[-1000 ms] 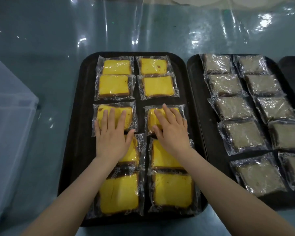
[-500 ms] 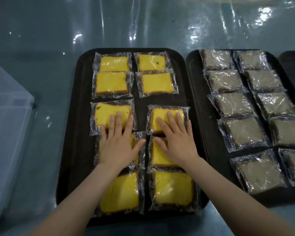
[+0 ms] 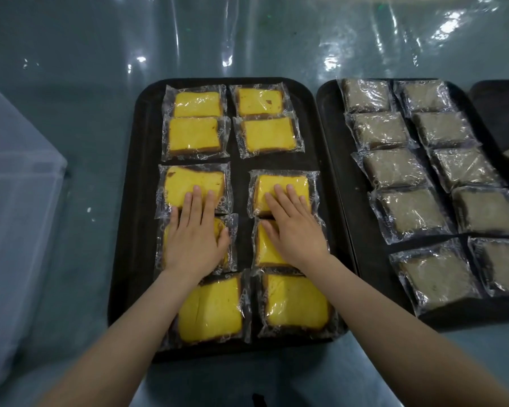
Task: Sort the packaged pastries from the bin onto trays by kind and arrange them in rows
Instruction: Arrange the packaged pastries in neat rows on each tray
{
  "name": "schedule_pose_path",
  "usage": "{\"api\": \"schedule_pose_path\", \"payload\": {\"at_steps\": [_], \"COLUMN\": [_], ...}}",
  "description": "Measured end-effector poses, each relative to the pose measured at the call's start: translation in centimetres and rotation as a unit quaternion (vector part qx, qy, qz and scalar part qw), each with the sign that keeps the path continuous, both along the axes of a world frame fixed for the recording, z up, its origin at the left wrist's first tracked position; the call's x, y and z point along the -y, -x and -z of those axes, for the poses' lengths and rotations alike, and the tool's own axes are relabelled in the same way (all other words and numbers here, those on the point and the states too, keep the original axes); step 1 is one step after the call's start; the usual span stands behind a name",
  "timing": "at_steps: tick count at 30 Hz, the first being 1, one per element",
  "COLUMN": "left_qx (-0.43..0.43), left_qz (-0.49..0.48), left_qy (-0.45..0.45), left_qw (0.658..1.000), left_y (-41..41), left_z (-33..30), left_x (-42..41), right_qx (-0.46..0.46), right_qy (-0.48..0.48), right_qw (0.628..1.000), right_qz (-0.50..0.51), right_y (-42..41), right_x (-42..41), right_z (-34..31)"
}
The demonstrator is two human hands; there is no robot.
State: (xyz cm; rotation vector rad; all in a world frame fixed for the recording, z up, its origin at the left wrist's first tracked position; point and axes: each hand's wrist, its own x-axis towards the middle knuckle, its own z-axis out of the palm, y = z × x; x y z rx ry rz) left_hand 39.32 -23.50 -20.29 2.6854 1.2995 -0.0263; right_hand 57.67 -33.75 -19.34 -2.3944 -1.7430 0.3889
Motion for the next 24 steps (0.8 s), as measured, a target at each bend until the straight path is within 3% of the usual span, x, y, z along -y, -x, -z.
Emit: {"api": "schedule_pose_path", "payload": {"at_steps": [12,15,24], "left_qx": [0.052,0.023,-0.048], "left_qz": [0.026,0.026,0.079], "left_qy": [0.058,0.084,0.038], "left_qw": [0.997,0.996,0.995], "left_y": [3.6,4.9,6.4], "left_z": [-2.0,-1.4,-0.6], "left_x": [5.0,7.8,8.4], "right_qx": [0.017,0.044,0.118], "right_qy": [0.017,0.056,0.074], "right_qw": [1.0,0.997,0.986], "right_qz": [-0.005,-0.031,-0.092], "right_y": [2.2,3.5,4.6], "right_x": [5.7,8.1,9.3], "right_z": [-1.9,-1.2,-0.1]}}
